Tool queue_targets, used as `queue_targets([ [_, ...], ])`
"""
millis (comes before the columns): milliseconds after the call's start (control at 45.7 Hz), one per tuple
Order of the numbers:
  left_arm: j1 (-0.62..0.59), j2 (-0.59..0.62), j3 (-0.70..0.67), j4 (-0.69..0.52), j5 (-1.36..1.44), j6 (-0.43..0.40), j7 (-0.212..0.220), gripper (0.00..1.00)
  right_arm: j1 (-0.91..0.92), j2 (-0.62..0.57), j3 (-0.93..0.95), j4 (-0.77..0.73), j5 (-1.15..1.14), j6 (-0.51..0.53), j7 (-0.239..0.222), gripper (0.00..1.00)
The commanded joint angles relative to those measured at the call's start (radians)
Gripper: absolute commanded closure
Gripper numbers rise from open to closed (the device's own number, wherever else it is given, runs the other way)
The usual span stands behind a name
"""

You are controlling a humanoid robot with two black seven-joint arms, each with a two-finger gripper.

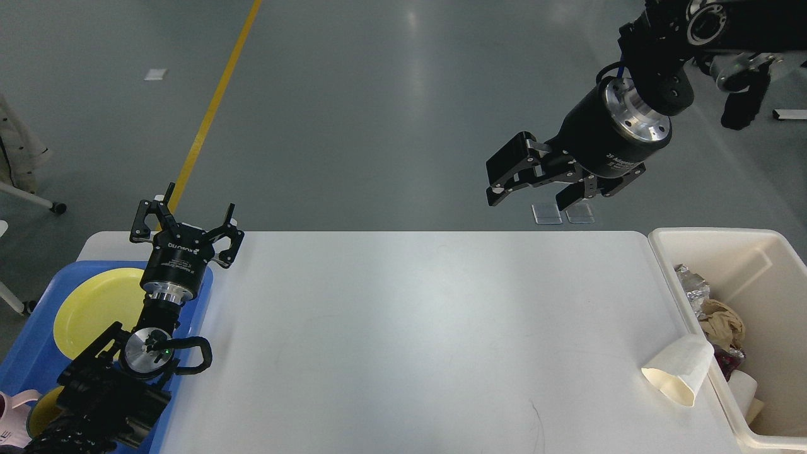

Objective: Tidy desktop
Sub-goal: 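Move the right gripper down to the remaining white paper cup, then grasp the white paper cup with the right gripper and lift it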

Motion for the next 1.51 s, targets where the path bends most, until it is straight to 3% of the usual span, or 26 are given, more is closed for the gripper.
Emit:
queue_targets([
  [0, 0.000, 0.001, 0.000, 0.000, 0.000, 0.000, 0.000, 0.03, 0.017, -0.001, -0.018, 0.018, 0.016, 0.026, -0.008, 0.00],
  [109, 0.000, 0.000, 0.000, 0.000, 0.000, 0.000, 0.000, 0.03, -0.015, -0.017, -0.097, 0.012, 0.001, 0.025, -0.008, 0.00],
  [306, 0.000, 0.000, 0.000, 0.000, 0.000, 0.000, 0.000, 0.03, -0.297, -0.143, -0.160, -0.103, 0.001, -0.036, -0.008, 0.00],
  [503, 0.000, 0.000, 0.000, 0.000, 0.000, 0.000, 0.000, 0.03, -0.600, -0.226, -0.157, -0.260, -0.019, -0.228, -0.008, 0.00],
  [679, 0.000, 0.000, 0.000, 0.000, 0.000, 0.000, 0.000, 0.03, -0.798, -0.228, -0.154, -0.382, -0.027, -0.369, -0.003, 0.00],
  [1204, 0.000, 0.000, 0.000, 0.000, 0.000, 0.000, 0.000, 0.03, -1.092, -0.220, -0.013, -0.442, -0.012, -0.582, 0.003, 0.00],
  [1357, 0.000, 0.000, 0.000, 0.000, 0.000, 0.000, 0.000, 0.03, -1.146, -0.214, 0.032, -0.466, -0.012, -0.625, 0.003, 0.06],
  [1488, 0.000, 0.000, 0.000, 0.000, 0.000, 0.000, 0.000, 0.03, -1.174, -0.208, 0.049, -0.479, -0.010, -0.645, 0.006, 0.29],
])
